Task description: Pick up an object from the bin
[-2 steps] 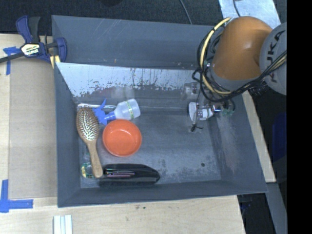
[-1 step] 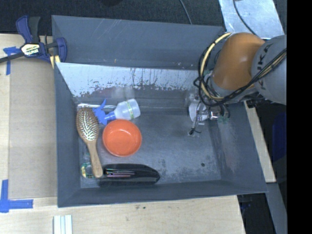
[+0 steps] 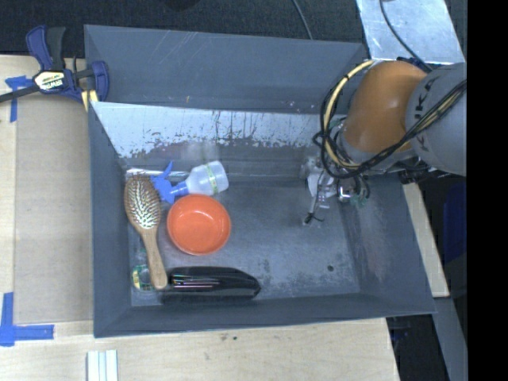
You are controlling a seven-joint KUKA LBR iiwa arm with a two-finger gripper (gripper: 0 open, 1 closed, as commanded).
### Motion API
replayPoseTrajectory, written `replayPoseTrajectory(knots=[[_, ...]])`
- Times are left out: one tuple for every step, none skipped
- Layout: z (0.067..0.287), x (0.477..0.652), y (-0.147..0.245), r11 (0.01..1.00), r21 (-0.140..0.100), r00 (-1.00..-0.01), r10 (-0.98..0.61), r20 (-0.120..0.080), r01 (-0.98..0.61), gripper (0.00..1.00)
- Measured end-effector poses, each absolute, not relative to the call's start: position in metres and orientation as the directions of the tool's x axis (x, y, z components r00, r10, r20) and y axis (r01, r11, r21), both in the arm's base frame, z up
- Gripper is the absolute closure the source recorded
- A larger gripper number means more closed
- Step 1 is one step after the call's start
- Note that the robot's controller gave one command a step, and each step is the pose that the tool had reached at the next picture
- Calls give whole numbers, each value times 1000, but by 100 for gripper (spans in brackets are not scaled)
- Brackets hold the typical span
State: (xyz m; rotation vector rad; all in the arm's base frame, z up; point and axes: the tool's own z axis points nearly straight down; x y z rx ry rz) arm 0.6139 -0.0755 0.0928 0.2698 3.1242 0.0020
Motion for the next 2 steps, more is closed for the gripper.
replayPoseTrajectory(knots=[[86, 606, -89, 988, 4, -988, 155, -12, 155, 0], [77, 606, -98, 997, 3, -997, 76, -15, 76, 0]])
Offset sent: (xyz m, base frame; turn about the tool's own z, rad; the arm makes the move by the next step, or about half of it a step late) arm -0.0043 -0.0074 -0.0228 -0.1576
